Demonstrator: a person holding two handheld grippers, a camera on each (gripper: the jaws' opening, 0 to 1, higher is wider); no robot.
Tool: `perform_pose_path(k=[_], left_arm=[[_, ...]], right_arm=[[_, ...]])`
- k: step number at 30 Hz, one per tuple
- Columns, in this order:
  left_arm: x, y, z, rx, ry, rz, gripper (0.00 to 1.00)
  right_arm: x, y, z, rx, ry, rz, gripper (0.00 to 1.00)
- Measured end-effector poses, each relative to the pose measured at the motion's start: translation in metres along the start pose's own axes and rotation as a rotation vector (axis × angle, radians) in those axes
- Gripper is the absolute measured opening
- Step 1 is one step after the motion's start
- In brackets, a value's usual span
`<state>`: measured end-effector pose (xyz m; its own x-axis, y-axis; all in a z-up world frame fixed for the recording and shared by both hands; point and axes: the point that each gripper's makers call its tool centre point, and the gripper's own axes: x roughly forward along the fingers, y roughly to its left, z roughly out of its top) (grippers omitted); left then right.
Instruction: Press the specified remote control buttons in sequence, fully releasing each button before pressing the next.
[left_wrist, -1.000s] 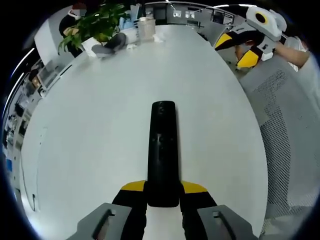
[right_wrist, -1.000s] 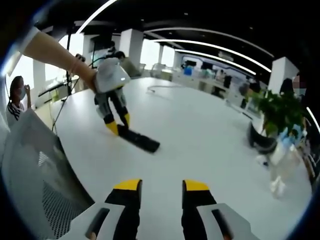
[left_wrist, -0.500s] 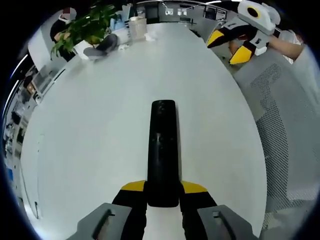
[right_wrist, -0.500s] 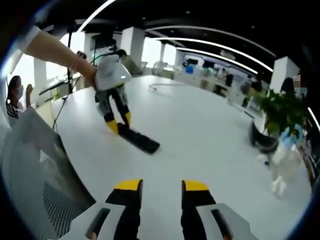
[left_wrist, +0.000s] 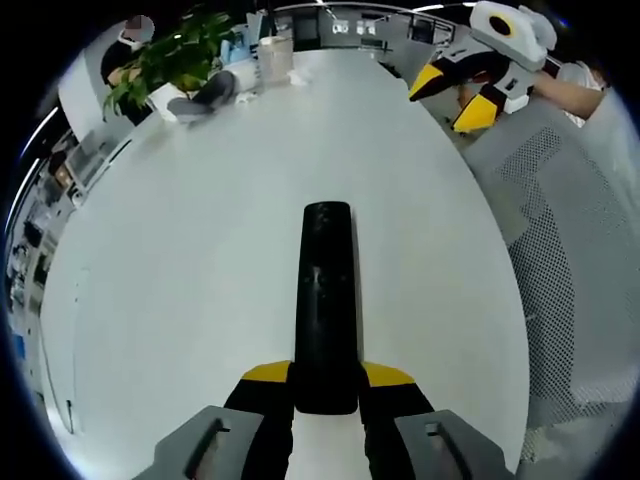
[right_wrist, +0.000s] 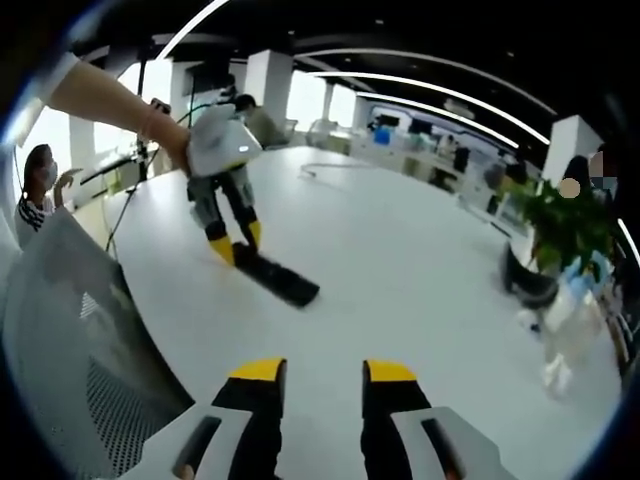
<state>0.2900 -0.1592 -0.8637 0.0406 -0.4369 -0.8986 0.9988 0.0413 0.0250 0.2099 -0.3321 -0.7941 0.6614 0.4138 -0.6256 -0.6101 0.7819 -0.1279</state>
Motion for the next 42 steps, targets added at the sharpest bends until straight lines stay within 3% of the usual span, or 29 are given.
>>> perform_pose_path(k=[42], left_arm=[[0.001, -0.031, 0.003, 0.017, -0.01, -0.012, 0.24]], right_arm=[[0.001, 0.005, -0.001, -0.015, 0.005, 0.028, 0.26]])
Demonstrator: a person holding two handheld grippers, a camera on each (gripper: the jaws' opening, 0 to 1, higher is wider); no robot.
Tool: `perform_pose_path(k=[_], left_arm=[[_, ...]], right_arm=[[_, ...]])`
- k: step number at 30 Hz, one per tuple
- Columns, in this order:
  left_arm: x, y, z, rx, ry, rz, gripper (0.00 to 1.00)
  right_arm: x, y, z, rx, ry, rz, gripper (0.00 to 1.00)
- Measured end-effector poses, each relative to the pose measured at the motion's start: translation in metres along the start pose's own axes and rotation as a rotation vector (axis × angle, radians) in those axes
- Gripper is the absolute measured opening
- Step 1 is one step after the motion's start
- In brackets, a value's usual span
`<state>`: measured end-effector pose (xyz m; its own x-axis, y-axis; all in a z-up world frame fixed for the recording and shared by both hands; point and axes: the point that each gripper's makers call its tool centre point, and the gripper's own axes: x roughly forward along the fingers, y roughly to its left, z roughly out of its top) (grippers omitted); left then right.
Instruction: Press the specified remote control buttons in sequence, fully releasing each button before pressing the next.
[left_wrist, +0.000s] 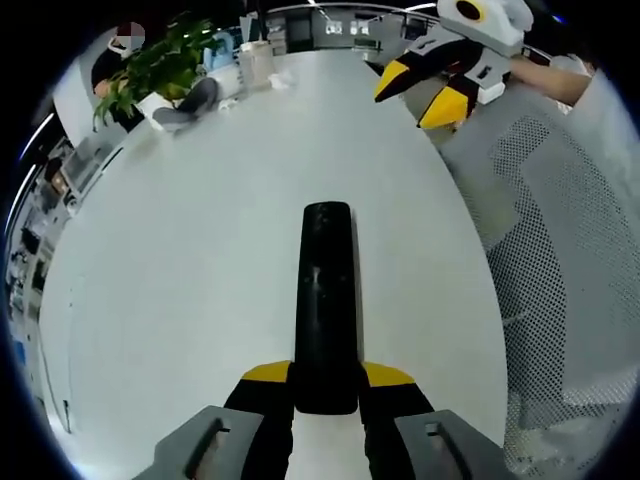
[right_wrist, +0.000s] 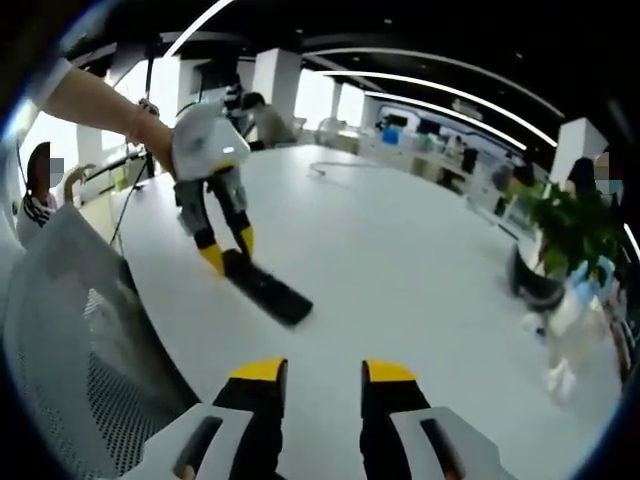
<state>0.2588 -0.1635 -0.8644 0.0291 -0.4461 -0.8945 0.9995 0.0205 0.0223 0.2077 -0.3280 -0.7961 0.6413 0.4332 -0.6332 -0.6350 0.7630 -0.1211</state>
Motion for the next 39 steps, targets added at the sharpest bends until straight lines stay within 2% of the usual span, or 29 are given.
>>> perform_pose_path(k=[19, 39], left_arm=[[0.0, -0.018, 0.001, 0.0, -0.027, 0.0, 0.24], [-0.001, -0.034, 0.003, 0.006, -0.019, -0.004, 0.24]], right_arm=[[0.002, 0.004, -0.002, -0.011, 0.013, 0.018, 0.26], [0.002, 0.006, -0.002, -0.018, 0.017, 0.026, 0.26]])
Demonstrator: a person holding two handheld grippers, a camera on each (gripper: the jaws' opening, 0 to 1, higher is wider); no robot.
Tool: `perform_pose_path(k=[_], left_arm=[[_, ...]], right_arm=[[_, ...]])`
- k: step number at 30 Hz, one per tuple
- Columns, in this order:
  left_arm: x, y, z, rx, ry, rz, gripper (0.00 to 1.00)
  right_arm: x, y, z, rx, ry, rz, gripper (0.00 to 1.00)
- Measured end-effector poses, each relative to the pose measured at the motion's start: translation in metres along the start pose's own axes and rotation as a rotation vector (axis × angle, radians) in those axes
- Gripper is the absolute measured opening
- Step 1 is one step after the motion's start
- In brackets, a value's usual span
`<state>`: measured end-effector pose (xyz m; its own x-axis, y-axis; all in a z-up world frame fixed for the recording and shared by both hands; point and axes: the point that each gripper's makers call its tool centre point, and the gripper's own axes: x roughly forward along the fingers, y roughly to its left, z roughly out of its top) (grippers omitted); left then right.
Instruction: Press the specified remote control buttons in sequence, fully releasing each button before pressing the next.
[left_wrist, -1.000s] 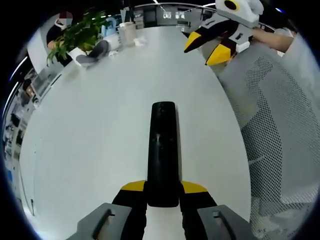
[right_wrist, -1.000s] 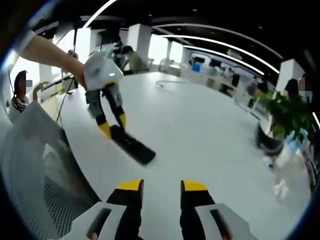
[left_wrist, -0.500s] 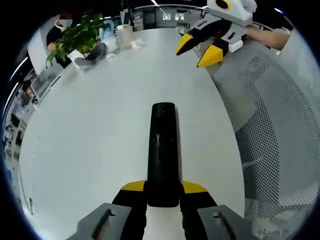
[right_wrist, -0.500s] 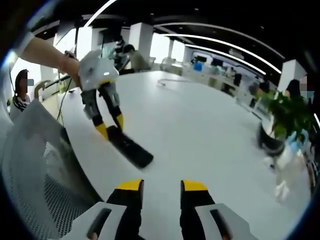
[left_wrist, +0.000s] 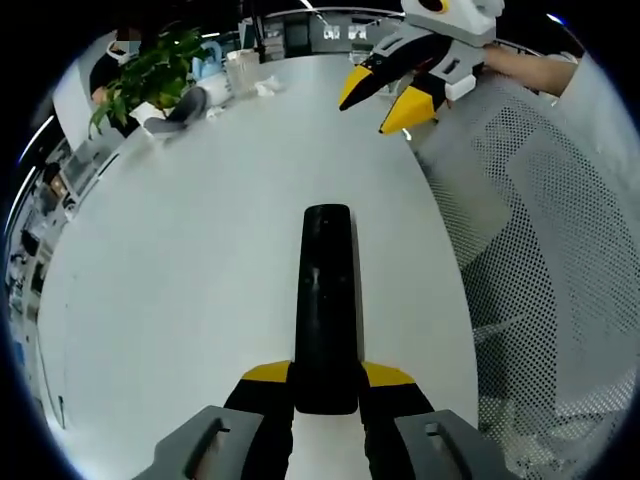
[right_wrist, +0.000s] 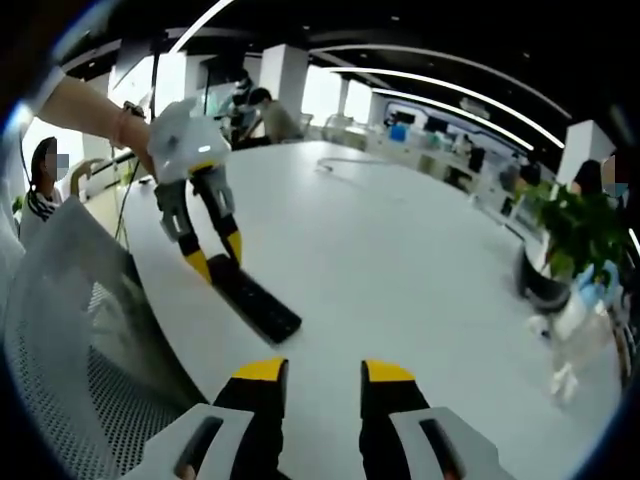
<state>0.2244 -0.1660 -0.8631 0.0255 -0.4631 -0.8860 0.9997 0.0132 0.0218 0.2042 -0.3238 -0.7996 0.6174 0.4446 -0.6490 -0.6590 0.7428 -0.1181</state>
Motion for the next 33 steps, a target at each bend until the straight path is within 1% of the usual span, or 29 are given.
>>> perform_pose_path(k=[12, 13, 17, 20, 28, 29, 31, 33], left_arm=[[0.0, -0.008, 0.001, -0.007, -0.014, 0.003, 0.25], [0.0, -0.008, 0.0, -0.022, -0.01, 0.007, 0.24], [0.0, -0.01, 0.001, -0.03, 0.009, 0.016, 0.25], [0.0, -0.01, 0.0, -0.034, 0.009, 0.019, 0.25], [-0.001, -0.014, -0.001, -0.065, -0.019, 0.032, 0.25], [-0.001, -0.015, -0.001, -0.068, -0.021, 0.033, 0.25], [-0.001, -0.017, -0.001, -0.075, -0.028, 0.036, 0.25], [-0.001, -0.02, -0.001, -0.077, -0.029, 0.038, 0.25]], right_arm=[[0.0, 0.001, 0.0, 0.002, -0.003, 0.005, 0.26], [0.0, 0.001, 0.0, 0.003, -0.003, 0.005, 0.26], [0.0, 0.001, -0.001, 0.005, 0.004, 0.005, 0.26], [0.001, 0.001, -0.002, 0.003, 0.011, 0.004, 0.25], [0.002, 0.002, -0.003, -0.01, 0.02, 0.01, 0.25], [0.002, 0.004, -0.003, 0.003, 0.014, 0.02, 0.25], [0.001, 0.008, 0.001, 0.066, -0.022, 0.062, 0.25], [0.001, 0.008, 0.001, 0.097, -0.027, 0.078, 0.25]])
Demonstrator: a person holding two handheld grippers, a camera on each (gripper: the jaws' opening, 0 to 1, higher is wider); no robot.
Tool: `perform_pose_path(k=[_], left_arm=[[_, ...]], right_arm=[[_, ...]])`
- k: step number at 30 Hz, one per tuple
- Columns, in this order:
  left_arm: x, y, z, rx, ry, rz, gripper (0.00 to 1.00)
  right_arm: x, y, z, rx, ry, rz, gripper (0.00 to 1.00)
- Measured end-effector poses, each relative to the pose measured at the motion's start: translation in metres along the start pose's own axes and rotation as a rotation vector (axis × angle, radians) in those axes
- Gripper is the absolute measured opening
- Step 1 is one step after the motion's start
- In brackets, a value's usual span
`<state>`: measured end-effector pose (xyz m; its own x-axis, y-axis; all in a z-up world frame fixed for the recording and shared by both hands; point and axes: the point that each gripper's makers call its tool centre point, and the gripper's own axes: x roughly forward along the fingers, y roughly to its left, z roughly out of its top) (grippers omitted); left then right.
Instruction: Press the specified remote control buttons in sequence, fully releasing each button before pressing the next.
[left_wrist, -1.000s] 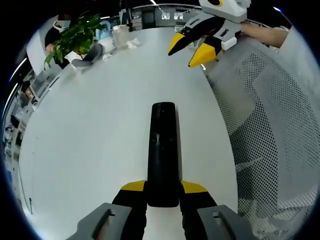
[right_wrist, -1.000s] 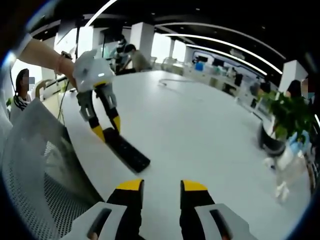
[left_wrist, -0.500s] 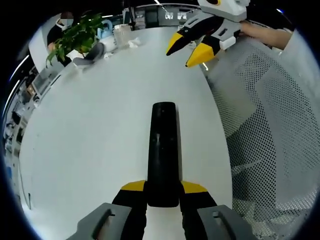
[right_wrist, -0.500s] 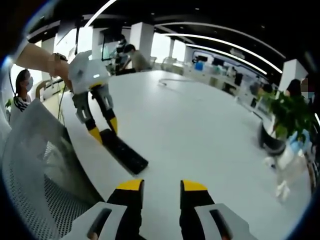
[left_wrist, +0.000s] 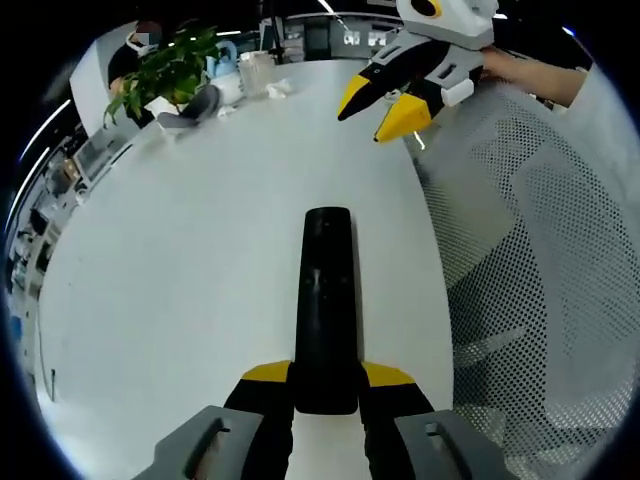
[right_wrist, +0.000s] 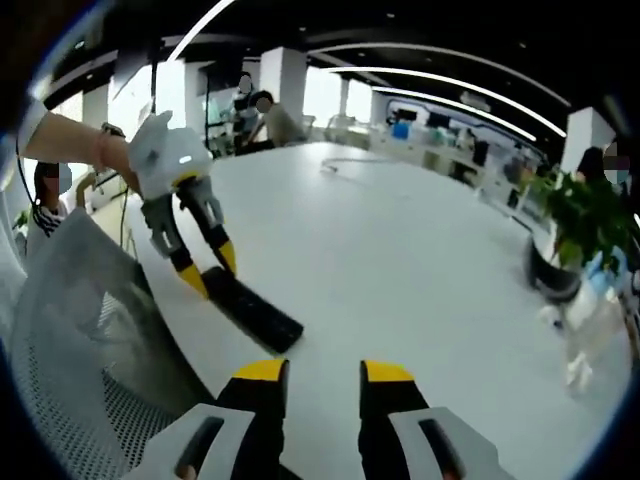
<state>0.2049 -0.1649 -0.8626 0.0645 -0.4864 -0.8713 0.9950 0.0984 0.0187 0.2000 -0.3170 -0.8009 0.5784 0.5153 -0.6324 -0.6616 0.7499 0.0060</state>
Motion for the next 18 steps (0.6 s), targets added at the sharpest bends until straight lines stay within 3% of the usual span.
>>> perform_pose_path(k=[18], left_arm=[[0.001, -0.01, -0.001, 0.004, 0.014, -0.002, 0.25]], right_arm=[[0.006, 0.012, -0.01, -0.024, 0.061, 0.056, 0.23]])
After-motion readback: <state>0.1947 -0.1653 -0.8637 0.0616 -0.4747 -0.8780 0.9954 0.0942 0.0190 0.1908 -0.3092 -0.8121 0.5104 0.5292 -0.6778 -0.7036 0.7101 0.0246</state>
